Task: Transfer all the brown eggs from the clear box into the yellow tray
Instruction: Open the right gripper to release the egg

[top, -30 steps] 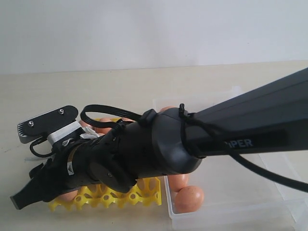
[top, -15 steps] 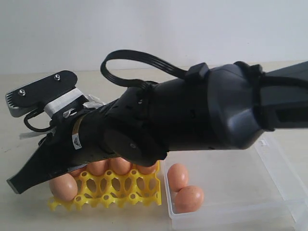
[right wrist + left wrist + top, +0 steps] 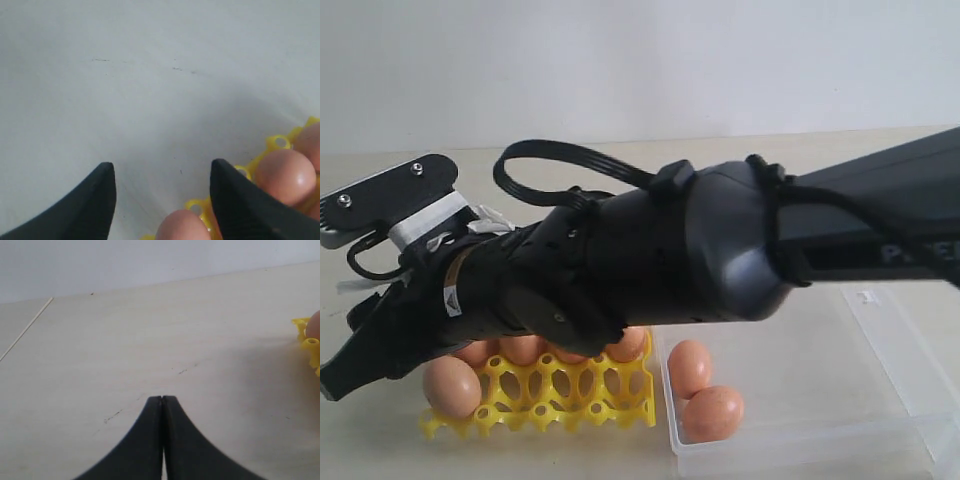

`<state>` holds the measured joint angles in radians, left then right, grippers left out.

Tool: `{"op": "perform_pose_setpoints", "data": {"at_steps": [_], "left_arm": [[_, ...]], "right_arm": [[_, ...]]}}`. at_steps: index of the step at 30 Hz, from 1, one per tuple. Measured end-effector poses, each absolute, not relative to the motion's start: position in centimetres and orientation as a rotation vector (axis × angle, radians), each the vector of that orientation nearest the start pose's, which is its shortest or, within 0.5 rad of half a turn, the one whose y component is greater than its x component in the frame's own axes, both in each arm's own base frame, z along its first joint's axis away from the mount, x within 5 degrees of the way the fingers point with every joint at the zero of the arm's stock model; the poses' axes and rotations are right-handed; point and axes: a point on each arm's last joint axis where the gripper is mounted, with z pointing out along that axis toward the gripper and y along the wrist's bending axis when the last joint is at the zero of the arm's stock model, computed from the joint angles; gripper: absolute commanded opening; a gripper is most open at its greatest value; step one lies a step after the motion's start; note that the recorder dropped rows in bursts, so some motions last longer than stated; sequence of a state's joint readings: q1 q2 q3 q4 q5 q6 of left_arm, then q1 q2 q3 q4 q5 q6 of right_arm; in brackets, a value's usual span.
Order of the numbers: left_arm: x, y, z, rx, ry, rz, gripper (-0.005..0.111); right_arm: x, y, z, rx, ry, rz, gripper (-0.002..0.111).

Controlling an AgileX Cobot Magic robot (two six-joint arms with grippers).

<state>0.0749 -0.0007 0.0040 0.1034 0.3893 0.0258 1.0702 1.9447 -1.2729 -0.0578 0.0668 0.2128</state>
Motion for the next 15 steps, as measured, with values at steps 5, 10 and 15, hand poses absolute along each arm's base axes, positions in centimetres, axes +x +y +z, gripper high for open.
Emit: {"op": "perform_pose_setpoints", "data": {"at_steps": [5, 10, 15], "left_arm": [[5.2, 0.7, 17.7, 0.017, 1.878, 0.172, 0.0], [5.2, 0.7, 17.7, 0.017, 1.878, 0.172, 0.0], [5.2, 0.7, 17.7, 0.017, 1.878, 0.172, 0.0]], "right_arm": [[21.4, 39.8, 18.7, -1.057, 2.097, 0.621, 0.056], [21.9, 40.9, 17.4, -1.087, 2.142, 0.583, 0.056], [22.0, 41.1, 15.8, -1.113, 2.196, 0.544, 0.056]]}}
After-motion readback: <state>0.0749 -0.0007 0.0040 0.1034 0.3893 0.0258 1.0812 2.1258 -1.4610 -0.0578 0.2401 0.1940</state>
